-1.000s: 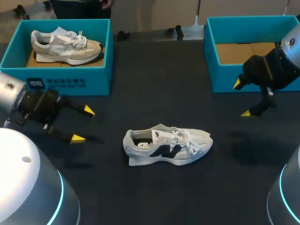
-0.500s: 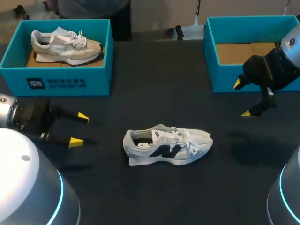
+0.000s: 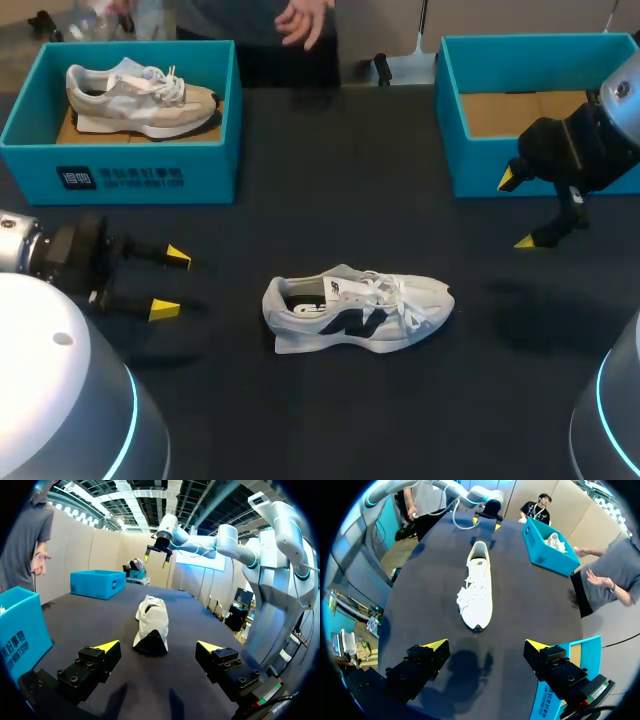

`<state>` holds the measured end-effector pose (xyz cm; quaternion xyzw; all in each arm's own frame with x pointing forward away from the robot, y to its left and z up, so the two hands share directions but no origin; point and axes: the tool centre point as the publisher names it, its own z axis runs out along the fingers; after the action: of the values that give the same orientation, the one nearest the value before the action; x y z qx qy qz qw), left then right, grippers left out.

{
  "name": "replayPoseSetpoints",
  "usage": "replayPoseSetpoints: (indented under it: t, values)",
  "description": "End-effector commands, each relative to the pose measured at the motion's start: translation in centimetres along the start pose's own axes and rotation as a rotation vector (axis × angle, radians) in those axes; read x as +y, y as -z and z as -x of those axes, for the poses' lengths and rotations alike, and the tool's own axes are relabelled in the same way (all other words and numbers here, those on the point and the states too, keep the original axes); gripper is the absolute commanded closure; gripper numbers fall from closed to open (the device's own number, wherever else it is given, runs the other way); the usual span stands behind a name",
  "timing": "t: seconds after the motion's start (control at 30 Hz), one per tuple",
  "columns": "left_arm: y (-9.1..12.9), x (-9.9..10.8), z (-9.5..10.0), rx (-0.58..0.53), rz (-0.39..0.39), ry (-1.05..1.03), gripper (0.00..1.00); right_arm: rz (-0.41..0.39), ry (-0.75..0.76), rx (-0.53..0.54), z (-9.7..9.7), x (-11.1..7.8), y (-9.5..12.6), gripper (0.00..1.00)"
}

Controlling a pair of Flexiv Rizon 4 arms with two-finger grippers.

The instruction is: Take the shoe out of the shoebox, open the shoe tongue, remove and reinsert the insole, then place the shoe into the shoebox

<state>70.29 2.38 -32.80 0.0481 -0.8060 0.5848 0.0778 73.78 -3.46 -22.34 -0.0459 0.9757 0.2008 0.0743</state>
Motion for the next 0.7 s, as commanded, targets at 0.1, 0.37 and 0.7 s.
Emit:
replayPoseSetpoints:
  t: [0.1, 0.37, 0.7]
  values:
    - [-0.9, 1.0, -0.5, 0.012, 0.011, -0.095, 0.00, -0.004, -0.001, 0.000, 0.0, 0.1, -0.1, 0.00]
    - [-2.1, 3.5, -0.3, 0.010, -0.012, -0.139, 0.00, -0.004, -0.001, 0.000, 0.0, 0.1, -0.1, 0.00]
    - [-3.2, 5.9, 0.7, -0.032, -0.096, -0.149, 0.00, -0.004, -0.001, 0.000, 0.0, 0.1, -0.1, 0.00]
